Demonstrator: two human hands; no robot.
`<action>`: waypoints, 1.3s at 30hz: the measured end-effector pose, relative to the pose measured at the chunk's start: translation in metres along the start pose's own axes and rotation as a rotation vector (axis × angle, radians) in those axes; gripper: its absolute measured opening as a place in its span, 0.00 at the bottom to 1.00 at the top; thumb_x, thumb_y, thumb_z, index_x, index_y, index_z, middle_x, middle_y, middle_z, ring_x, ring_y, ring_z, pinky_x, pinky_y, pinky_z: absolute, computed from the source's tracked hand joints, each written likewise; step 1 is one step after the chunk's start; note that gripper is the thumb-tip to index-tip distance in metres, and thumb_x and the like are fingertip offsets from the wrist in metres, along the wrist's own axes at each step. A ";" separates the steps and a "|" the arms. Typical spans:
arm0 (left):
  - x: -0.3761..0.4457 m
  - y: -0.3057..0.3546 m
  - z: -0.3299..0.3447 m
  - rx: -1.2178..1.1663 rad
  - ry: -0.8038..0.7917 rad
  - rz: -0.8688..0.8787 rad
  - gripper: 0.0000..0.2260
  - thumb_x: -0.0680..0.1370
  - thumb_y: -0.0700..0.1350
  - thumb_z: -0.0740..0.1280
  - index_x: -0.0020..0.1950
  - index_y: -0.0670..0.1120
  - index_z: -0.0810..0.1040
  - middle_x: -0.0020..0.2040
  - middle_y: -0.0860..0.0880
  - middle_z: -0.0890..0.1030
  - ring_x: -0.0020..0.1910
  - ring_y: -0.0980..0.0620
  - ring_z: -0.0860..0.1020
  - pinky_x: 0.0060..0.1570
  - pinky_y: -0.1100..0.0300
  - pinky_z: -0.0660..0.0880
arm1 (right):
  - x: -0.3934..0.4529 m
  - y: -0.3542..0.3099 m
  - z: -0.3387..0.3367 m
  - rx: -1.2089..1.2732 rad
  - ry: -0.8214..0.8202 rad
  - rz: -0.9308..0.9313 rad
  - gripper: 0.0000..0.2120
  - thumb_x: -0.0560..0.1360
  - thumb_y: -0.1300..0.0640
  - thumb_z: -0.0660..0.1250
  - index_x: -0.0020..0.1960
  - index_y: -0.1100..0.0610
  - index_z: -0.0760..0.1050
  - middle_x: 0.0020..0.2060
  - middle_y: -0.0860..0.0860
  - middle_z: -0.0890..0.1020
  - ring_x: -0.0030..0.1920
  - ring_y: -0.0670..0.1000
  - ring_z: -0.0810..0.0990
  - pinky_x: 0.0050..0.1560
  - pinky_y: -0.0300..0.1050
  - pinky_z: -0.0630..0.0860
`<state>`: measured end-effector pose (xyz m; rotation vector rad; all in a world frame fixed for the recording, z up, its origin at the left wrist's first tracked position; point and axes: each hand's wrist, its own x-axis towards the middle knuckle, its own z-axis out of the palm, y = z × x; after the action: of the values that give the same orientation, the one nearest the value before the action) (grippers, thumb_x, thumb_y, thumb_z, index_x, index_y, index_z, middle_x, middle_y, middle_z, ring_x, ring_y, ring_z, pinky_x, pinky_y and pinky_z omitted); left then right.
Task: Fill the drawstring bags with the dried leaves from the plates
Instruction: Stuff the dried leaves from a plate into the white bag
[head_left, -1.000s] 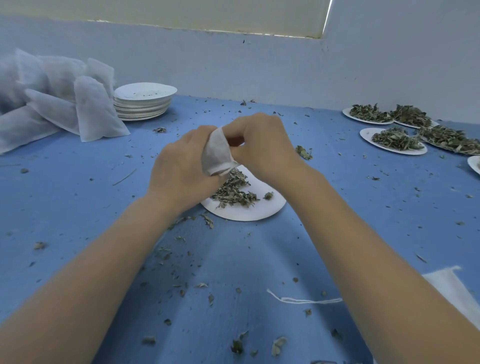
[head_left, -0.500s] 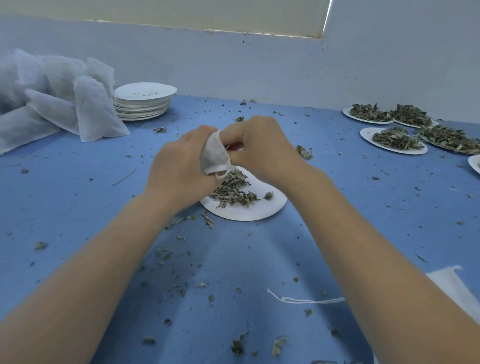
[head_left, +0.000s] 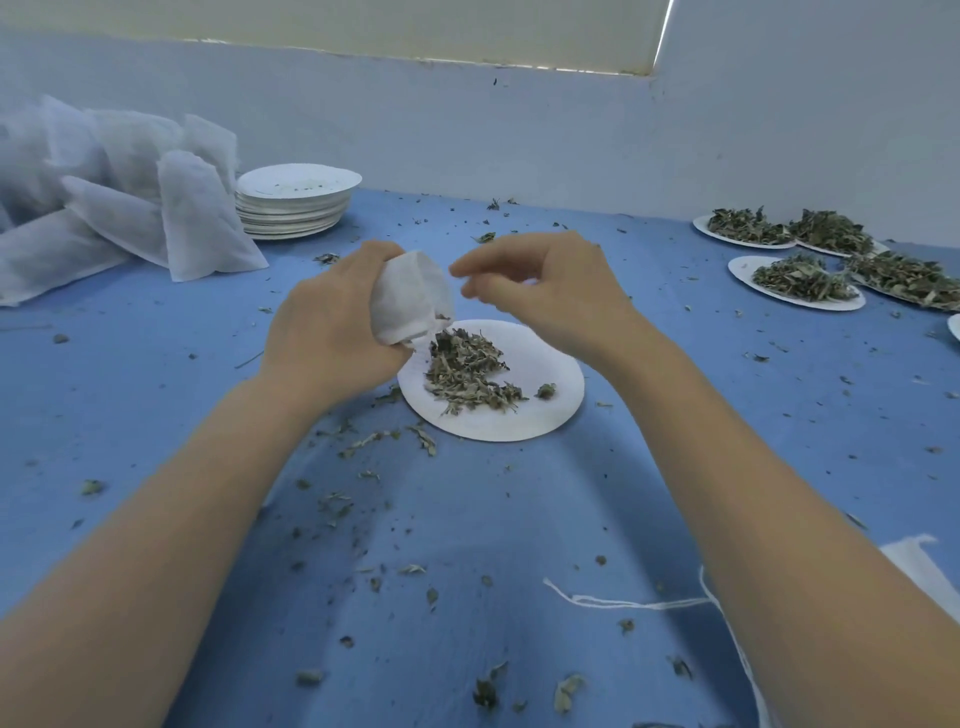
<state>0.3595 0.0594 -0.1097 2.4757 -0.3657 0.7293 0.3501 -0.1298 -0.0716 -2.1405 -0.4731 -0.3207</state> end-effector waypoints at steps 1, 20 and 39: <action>0.000 -0.002 0.001 0.016 -0.007 -0.013 0.27 0.67 0.45 0.72 0.64 0.49 0.69 0.56 0.47 0.77 0.51 0.40 0.75 0.47 0.51 0.71 | 0.001 0.004 0.001 -0.152 -0.032 0.036 0.09 0.74 0.56 0.65 0.52 0.47 0.80 0.45 0.43 0.83 0.44 0.41 0.80 0.43 0.25 0.71; -0.004 -0.007 0.006 0.055 -0.035 -0.062 0.25 0.68 0.46 0.72 0.62 0.48 0.69 0.55 0.46 0.77 0.50 0.40 0.74 0.45 0.53 0.69 | -0.002 0.021 0.030 -0.630 -0.335 0.060 0.18 0.77 0.46 0.63 0.61 0.54 0.76 0.55 0.53 0.79 0.54 0.52 0.76 0.53 0.45 0.73; -0.008 0.000 0.012 0.197 0.005 0.040 0.25 0.65 0.41 0.72 0.61 0.44 0.72 0.51 0.42 0.78 0.44 0.38 0.75 0.42 0.56 0.62 | 0.003 -0.011 0.012 -0.386 -0.156 -0.038 0.11 0.75 0.64 0.65 0.51 0.53 0.83 0.43 0.51 0.84 0.39 0.53 0.83 0.42 0.41 0.77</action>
<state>0.3581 0.0530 -0.1227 2.6571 -0.3574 0.8236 0.3486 -0.1136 -0.0690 -2.5468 -0.5790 -0.2852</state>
